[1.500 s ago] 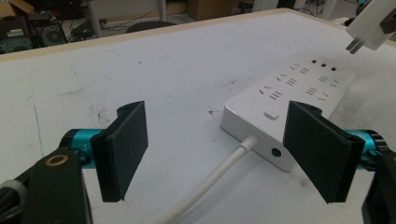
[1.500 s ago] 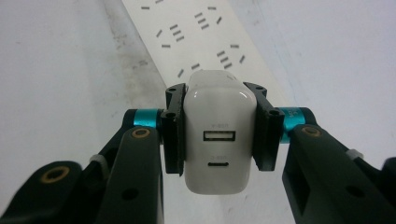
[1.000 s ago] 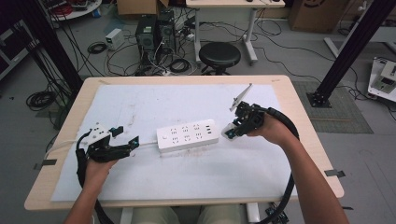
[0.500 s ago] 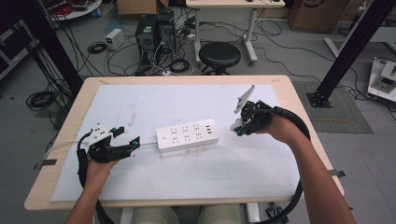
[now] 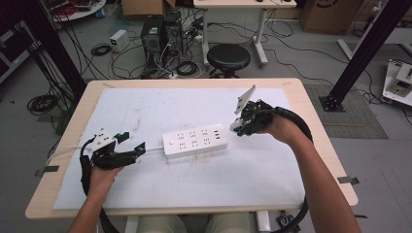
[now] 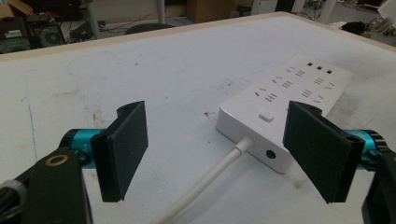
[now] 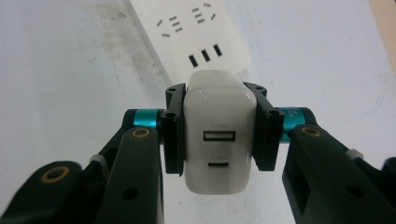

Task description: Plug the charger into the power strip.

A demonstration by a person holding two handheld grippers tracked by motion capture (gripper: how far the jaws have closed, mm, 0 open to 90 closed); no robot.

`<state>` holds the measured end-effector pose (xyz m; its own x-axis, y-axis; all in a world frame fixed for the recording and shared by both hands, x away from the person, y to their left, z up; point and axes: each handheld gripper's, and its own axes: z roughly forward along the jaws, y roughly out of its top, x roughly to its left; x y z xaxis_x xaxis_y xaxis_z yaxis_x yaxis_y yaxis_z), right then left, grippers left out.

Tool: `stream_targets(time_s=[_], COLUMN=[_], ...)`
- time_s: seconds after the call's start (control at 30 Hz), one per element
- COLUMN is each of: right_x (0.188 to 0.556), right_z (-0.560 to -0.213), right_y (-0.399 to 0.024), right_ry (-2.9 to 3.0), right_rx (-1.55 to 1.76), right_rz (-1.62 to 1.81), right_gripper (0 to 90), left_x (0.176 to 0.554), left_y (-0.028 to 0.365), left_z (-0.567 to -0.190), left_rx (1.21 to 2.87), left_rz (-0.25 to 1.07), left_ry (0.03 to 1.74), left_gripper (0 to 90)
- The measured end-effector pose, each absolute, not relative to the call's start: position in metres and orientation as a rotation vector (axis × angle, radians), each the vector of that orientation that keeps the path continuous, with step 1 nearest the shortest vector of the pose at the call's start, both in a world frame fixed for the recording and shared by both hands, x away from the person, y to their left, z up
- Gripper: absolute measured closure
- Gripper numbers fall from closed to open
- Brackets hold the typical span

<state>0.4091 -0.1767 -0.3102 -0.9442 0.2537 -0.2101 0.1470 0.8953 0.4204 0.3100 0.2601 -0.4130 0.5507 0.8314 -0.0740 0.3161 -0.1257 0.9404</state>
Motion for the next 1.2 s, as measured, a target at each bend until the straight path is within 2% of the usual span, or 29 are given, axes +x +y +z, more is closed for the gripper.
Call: stream_targets(time_s=[1.2], right_x=[0.438], right_z=[-0.33], right_y=[-0.105], right_ry=[2.898], right_rx=[0.155], right_rz=[0.668], right_gripper=[63.3], left_x=[0.309], left_y=[0.267], left_z=[-0.417], left_rx=[1.689], left_rz=[0.588], left_ry=[0.966], left_gripper=[22.2])
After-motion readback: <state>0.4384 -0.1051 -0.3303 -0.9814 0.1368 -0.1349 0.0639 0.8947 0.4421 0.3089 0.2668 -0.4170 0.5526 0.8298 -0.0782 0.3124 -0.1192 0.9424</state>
